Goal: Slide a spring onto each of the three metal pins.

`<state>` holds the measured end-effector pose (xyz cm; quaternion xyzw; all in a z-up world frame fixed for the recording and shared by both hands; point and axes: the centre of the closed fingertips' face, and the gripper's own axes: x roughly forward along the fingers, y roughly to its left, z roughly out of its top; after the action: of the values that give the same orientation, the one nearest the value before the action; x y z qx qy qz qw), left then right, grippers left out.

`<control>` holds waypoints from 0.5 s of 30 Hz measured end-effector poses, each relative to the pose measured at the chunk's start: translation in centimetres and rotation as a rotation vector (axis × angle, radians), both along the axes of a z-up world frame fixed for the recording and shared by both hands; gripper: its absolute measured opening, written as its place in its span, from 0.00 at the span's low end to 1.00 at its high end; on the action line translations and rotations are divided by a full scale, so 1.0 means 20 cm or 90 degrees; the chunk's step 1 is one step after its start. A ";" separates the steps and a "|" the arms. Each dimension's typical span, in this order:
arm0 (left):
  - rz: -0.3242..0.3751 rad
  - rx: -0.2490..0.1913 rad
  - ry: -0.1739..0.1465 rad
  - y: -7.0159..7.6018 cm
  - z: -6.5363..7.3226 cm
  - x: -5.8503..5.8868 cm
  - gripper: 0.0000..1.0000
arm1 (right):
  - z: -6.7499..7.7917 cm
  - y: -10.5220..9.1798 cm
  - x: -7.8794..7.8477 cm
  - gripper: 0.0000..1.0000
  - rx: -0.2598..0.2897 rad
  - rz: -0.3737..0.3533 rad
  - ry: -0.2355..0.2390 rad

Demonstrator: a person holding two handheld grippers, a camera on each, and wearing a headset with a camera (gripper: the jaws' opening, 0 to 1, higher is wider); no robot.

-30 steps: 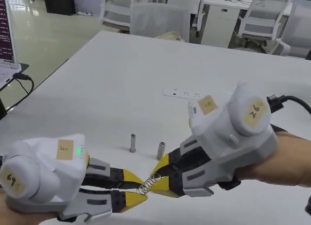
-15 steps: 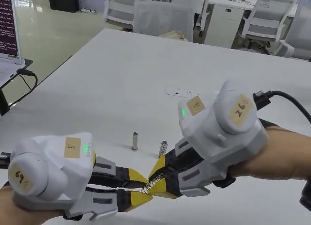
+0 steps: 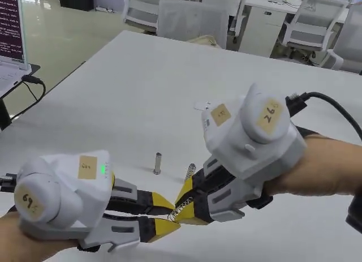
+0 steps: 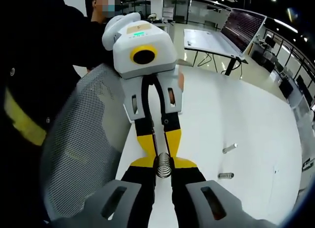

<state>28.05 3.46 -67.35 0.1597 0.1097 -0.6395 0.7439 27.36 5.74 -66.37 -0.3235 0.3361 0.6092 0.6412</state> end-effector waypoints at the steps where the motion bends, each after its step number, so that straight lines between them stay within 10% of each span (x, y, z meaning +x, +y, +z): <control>1: 0.001 -0.001 0.001 0.00 0.00 0.00 0.03 | 0.00 0.00 0.00 0.08 -0.005 0.006 0.001; 15: 0.049 -0.004 0.019 0.09 0.00 0.04 0.10 | 0.05 0.04 0.07 0.08 -0.050 0.051 -0.013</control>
<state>28.91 5.20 -67.39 0.1433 0.1251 -0.6132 0.7667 28.81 6.60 -65.30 -0.3680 0.3395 0.6177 0.6065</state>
